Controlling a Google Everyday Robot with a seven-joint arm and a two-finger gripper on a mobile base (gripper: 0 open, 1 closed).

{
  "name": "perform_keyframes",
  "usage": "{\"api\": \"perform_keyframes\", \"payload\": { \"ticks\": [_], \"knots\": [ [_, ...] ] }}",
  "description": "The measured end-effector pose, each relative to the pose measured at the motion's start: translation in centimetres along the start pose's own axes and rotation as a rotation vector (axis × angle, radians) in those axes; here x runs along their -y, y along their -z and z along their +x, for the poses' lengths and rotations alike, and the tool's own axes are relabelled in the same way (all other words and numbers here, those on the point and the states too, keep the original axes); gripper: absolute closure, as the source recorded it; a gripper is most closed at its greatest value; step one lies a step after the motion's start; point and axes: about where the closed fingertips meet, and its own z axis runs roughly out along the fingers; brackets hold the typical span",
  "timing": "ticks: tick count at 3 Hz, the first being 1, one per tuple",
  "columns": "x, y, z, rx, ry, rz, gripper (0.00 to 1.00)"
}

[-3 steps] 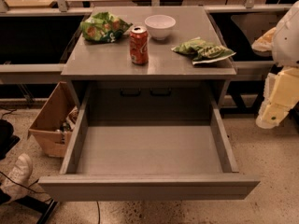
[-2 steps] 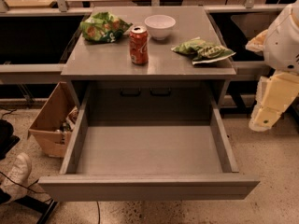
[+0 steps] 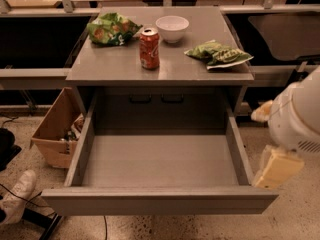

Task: Close top drawer

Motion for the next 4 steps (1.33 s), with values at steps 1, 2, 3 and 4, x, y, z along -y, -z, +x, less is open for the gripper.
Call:
{"api": "perform_keyframes", "payload": {
  "ticks": [1,2,3,4],
  "knots": [
    [-4.1,-4.1,2.2,-0.054,-0.037,-0.023,0.47],
    [-9.5,-12.0,5.9,-0.164,-0.073,-0.090,0.78],
    [-11.7,-17.2,8.1,-0.177,-0.089,-0.105,0.99],
    [-14.4,-21.8,10.5,-0.107,-0.145,-0.125,1.00]
  ]
}}
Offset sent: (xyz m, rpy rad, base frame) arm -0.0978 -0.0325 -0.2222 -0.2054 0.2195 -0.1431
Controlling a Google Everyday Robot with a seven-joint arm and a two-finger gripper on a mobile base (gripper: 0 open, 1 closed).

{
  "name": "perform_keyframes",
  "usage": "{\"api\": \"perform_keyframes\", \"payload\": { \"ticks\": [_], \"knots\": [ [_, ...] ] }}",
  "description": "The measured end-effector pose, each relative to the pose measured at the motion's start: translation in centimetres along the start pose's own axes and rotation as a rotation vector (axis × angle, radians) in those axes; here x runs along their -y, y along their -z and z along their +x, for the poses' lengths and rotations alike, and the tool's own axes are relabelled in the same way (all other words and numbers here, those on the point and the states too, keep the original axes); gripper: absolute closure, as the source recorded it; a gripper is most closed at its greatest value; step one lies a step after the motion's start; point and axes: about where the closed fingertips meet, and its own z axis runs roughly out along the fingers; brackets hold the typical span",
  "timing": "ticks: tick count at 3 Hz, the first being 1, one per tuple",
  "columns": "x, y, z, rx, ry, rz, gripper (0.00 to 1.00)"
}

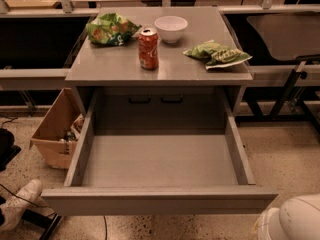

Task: Close top drawer

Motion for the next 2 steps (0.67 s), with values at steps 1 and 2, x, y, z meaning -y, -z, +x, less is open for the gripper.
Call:
{"api": "perform_keyframes", "payload": {
  "ticks": [1,2],
  "knots": [
    [1.3,-4.1,-1.2,0.164,-0.017,0.027,1.00],
    [4.8,-5.8,-4.3,0.359,-0.038,0.116,1.00]
  ]
}}
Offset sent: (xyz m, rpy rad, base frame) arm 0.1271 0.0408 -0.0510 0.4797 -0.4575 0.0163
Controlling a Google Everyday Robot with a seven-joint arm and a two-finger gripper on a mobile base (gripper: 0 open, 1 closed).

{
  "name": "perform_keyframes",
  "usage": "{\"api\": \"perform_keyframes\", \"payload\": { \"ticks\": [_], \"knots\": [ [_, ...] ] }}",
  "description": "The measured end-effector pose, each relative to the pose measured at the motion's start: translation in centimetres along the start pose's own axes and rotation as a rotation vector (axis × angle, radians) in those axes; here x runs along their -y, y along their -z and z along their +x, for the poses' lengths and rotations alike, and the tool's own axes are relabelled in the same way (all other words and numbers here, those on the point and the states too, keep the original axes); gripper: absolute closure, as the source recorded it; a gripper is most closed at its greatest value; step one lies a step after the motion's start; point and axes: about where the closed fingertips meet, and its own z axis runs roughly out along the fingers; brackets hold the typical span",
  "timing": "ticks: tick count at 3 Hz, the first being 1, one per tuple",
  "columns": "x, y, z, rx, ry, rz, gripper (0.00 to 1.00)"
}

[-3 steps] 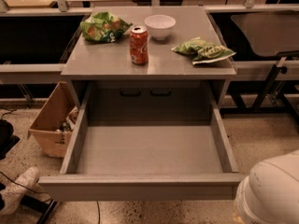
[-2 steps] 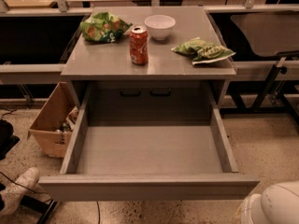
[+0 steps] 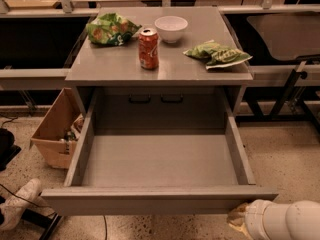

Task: Close top drawer

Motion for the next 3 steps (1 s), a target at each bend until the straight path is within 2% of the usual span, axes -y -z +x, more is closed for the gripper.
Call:
{"api": "perform_keyframes", "payload": {
  "ticks": [1,2,3],
  "knots": [
    [1.3,-0.3,-1.6,0.081,0.012,0.042,1.00],
    [1.3,-0.3,-1.6,0.081,0.012,0.042,1.00],
    [2.9,-1.6,-2.9,0.140,-0.004,0.065,1.00]
  ]
}}
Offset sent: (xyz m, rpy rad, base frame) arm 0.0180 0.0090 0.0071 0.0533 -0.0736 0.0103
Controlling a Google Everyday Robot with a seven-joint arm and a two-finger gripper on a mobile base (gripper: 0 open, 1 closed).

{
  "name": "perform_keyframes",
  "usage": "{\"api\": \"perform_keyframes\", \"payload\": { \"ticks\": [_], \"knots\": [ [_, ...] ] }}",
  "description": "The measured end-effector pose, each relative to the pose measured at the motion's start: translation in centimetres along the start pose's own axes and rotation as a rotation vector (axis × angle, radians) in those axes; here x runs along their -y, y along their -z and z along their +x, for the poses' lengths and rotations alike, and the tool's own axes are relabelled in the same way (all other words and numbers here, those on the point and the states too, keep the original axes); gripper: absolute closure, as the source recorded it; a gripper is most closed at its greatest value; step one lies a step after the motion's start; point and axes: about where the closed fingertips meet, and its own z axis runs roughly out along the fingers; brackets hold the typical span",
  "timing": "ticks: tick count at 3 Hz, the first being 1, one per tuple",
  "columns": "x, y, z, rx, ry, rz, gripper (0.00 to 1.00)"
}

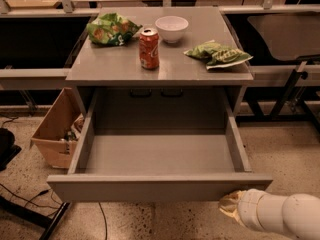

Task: Close top drawer

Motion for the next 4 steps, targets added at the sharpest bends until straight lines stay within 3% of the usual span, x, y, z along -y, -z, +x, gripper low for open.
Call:
{"api": "perform_keyframes", "payload": {
  "ticks": [1,2,3,4],
  "knots": [
    [1.2,-1.0,-1.0,0.042,0.007,0.017,1.00],
    [4.4,-2.7,-2.8,0.115,0.029,0.058,1.00],
    [4.4,-2.7,-2.8,0.115,0.029,0.058,1.00],
    [8.1,-3.6,-4.6,0.175,0.064,0.100,1.00]
  ]
}}
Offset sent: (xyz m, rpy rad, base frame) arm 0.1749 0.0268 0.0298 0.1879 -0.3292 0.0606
